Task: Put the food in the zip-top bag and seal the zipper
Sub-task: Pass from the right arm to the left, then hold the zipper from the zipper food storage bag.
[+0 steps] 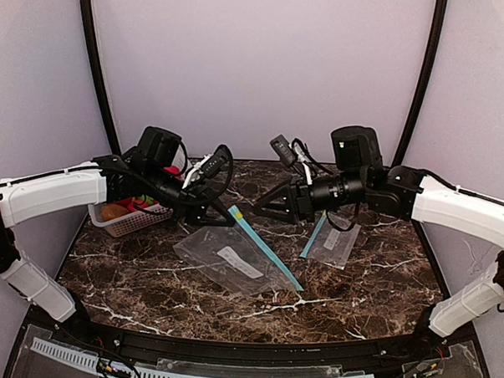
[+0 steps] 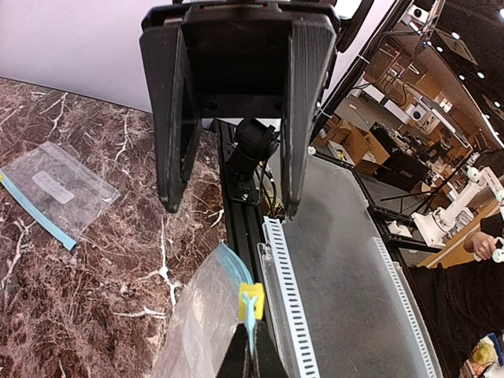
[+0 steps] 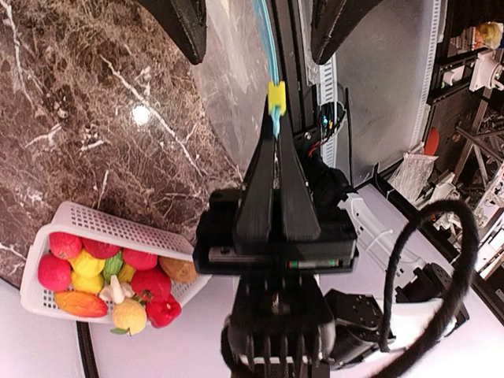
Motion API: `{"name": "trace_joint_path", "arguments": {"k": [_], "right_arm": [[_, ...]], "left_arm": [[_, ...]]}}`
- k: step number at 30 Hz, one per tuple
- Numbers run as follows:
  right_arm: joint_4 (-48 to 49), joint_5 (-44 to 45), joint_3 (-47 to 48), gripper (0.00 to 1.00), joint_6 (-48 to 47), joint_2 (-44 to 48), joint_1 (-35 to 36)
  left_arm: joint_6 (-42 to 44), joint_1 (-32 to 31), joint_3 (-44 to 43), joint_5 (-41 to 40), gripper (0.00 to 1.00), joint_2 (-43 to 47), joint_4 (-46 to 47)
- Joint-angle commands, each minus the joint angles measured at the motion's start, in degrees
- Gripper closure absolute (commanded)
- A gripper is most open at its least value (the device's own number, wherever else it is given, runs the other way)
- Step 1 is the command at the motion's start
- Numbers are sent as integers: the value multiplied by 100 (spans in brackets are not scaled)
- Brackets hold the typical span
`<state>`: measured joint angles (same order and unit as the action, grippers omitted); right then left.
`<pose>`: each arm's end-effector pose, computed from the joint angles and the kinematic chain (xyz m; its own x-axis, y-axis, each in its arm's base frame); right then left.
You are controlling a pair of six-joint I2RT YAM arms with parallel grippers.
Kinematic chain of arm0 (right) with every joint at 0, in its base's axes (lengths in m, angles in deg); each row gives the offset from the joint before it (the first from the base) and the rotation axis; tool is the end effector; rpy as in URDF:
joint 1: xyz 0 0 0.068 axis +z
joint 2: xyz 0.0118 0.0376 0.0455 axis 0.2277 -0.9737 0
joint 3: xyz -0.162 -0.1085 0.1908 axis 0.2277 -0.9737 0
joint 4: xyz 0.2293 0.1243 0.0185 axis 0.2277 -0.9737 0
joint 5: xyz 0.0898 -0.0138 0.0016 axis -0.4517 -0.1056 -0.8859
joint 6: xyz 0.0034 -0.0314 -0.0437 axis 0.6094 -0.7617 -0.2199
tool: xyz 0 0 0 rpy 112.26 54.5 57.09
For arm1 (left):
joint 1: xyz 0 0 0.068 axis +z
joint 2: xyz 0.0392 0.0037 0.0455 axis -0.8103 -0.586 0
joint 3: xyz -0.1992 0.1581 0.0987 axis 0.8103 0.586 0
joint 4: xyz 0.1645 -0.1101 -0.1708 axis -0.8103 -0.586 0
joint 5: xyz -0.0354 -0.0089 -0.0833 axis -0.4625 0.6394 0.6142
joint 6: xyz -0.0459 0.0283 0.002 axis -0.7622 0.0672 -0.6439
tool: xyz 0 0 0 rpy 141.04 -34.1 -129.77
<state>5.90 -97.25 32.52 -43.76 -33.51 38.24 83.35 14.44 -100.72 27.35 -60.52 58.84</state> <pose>0.1834 0.2631 0.3477 -0.4751 -0.2704 -0.8373 -0.8798 0.1610 0.4473 0.2234 -0.2264 0.3209 -0.3106 0.2978 -0.9027 0.9149 -0.1641 -0.3689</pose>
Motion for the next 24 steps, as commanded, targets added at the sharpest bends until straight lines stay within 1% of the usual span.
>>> {"name": "trace_joint_path", "arguments": {"k": [1, 6, 9, 12, 17, 24], "right_arm": [[743, 108, 58, 58, 229, -156, 123], [568, 170, 291, 61, 102, -420, 365], [596, 148, 259, 65, 127, -457, 388], [645, 131, 216, 70, 167, -484, 393], [683, 127, 191, 82, 185, -528, 406], [639, 127, 178, 82, 177, -581, 406]], "left_arm": [[170, -69, -141, 56, 99, -39, -246], [187, -75, -156, 9, 99, -49, -284], [208, -75, -164, 8, 99, -49, -309], [216, -69, -170, 8, 99, -49, -331], [215, -73, -175, 8, 99, -63, -328], [206, -72, -178, -10, 99, -67, -327]]}}
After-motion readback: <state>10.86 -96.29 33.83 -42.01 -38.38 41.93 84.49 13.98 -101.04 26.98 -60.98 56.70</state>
